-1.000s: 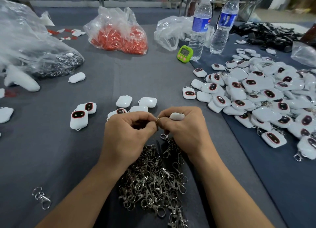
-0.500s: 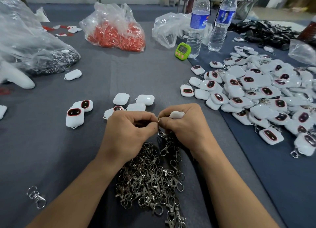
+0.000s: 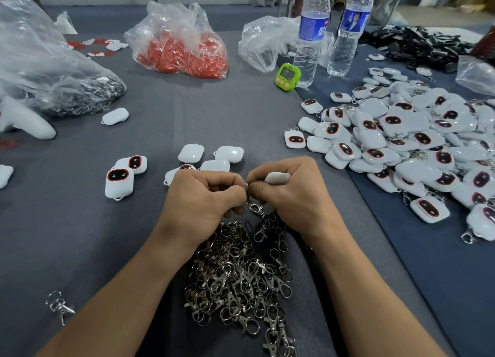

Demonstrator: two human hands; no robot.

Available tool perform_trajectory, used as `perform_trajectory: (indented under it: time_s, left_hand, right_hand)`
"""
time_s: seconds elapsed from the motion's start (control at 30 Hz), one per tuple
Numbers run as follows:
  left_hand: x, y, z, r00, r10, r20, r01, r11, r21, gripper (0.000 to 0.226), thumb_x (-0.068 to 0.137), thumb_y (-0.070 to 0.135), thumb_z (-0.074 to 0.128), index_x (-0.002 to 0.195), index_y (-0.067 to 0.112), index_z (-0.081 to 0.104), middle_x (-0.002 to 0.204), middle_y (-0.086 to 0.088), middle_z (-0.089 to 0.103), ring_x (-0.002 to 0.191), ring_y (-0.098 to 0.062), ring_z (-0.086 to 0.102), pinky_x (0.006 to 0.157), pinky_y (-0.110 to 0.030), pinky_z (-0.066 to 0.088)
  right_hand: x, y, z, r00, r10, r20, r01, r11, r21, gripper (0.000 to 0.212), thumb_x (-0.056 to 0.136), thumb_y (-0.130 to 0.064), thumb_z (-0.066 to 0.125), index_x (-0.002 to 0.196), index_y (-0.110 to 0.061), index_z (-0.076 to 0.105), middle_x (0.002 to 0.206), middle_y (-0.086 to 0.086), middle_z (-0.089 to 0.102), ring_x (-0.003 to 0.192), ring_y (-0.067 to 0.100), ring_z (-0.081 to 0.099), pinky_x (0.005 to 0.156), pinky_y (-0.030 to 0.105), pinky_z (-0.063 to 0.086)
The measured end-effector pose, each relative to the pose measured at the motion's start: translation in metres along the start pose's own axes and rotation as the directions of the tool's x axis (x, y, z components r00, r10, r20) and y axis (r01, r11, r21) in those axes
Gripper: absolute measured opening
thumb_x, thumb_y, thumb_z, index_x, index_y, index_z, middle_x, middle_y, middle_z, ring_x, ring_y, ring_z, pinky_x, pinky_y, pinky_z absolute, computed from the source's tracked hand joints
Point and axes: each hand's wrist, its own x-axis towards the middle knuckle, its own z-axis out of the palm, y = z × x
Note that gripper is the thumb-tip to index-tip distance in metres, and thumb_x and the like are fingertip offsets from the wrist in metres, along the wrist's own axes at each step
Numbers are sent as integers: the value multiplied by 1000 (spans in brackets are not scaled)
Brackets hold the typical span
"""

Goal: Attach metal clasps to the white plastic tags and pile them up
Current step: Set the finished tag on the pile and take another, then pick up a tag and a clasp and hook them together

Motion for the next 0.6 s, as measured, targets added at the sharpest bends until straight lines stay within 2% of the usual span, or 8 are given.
perform_trajectory:
  time_s: [0.1,0.23,0.3,0.37,0.43,0.5,0.57,0.6]
  left_hand:
    - [3,1,-4,998,-46,44,51,992,-119,10,68,9,67,63,11,75,60,-8,65,50,-13,61,47,-16,42]
    - [3,0,-9,994,-34,103,43,996,-84,12,69,5,65,60,10,72,61,-11,64,51,-12,60,47,-16,42]
    - [4,-1,-7,996,-33,87,40,997,-71,11,68,6,64,59,8,70,60,-12,63,51,-12,59,47,-16,41]
    - [4,-2,-3,1000,-28,8,29,998,-62,10,67,8,65,59,8,70,57,-10,63,51,-12,57,47,-16,40]
    - [3,-4,-1,991,18,-132,-15,1000,21,8,67,11,67,60,13,72,52,-5,64,49,-10,54,47,-18,41]
    - [3,-6,-1,963,104,-250,-54,979,198,7,67,20,68,64,23,74,50,-2,63,45,-8,52,46,-20,41]
    - [2,-7,-3,931,212,-296,-91,923,374,6,67,27,67,69,28,72,50,2,61,42,-4,46,45,-19,40]
    - [2,-7,-4,919,255,-302,-106,896,432,5,67,28,67,70,28,71,50,4,59,41,-4,45,45,-18,39]
  right_hand:
    - [-1,-3,-2,998,-68,-9,68,998,17,11,72,-18,73,71,-27,79,63,-6,71,61,6,62,63,29,49]
    - [-3,-4,-3,994,-106,-9,106,994,-14,12,74,-15,74,72,-27,78,64,-7,72,61,3,64,63,24,49]
    - [-4,-5,-2,994,-112,-20,111,993,-31,12,75,-16,75,73,-27,78,66,-7,73,63,4,65,63,25,51]
    - [-5,-6,-1,994,-101,-53,98,994,-51,15,76,-17,76,75,-31,78,68,-9,73,65,3,66,66,25,53]
    - [-5,-4,-2,992,-48,-116,28,986,-163,18,80,-17,75,75,-34,78,69,-12,74,70,2,67,70,24,54]
    - [-6,-3,-3,987,34,-159,-81,951,-298,24,85,-13,69,82,-34,79,78,-13,76,81,3,69,77,21,54]
    - [-6,-4,-3,989,85,-121,-126,915,-384,33,88,-6,60,94,-32,80,91,-11,77,92,7,68,77,14,49]
    - [-6,-6,-5,993,98,-72,-119,903,-414,37,89,-4,57,97,-31,80,94,-11,77,91,8,67,72,11,48]
